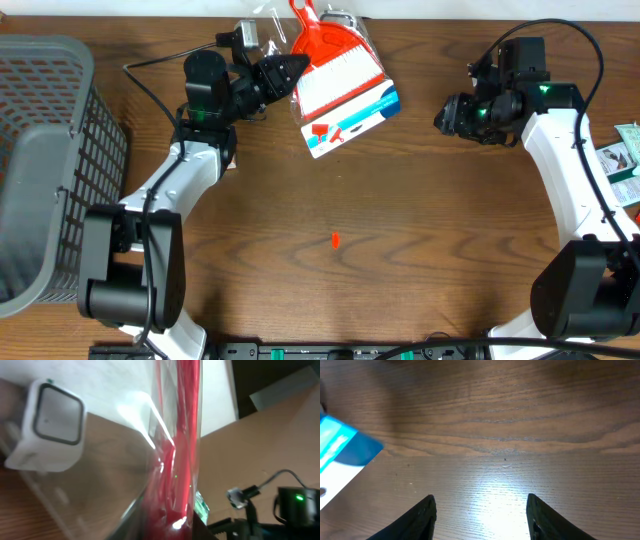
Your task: Scan the item barcode
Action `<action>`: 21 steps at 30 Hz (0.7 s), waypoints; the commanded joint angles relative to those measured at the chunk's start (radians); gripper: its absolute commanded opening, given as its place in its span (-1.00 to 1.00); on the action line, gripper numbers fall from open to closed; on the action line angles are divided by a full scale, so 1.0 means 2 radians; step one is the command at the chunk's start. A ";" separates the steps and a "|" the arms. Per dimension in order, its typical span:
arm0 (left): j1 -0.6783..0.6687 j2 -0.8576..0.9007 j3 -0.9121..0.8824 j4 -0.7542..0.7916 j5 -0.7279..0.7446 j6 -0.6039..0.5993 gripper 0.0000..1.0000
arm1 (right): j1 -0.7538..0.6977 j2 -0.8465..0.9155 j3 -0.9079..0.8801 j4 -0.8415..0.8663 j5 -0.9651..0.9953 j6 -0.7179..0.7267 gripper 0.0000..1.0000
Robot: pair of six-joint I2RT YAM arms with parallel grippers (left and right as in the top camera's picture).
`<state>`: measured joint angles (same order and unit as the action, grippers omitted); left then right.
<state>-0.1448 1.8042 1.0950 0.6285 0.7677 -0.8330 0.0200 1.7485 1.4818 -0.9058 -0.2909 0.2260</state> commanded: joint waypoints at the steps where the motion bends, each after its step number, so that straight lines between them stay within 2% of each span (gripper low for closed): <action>1: 0.002 0.013 0.012 0.004 -0.030 0.012 -0.85 | 0.001 0.002 0.001 -0.001 0.001 -0.004 0.10; 12: 0.006 0.062 0.053 0.004 -0.067 0.014 -0.86 | 0.001 0.002 0.001 0.003 0.001 -0.004 0.10; 21: 0.021 0.134 0.115 0.004 -0.067 -0.015 -0.85 | 0.001 0.002 0.001 0.007 0.001 -0.004 0.11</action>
<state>-0.1127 2.0285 1.2701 0.6304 0.6437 -0.8417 0.0200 1.7485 1.4818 -0.8970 -0.2909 0.2260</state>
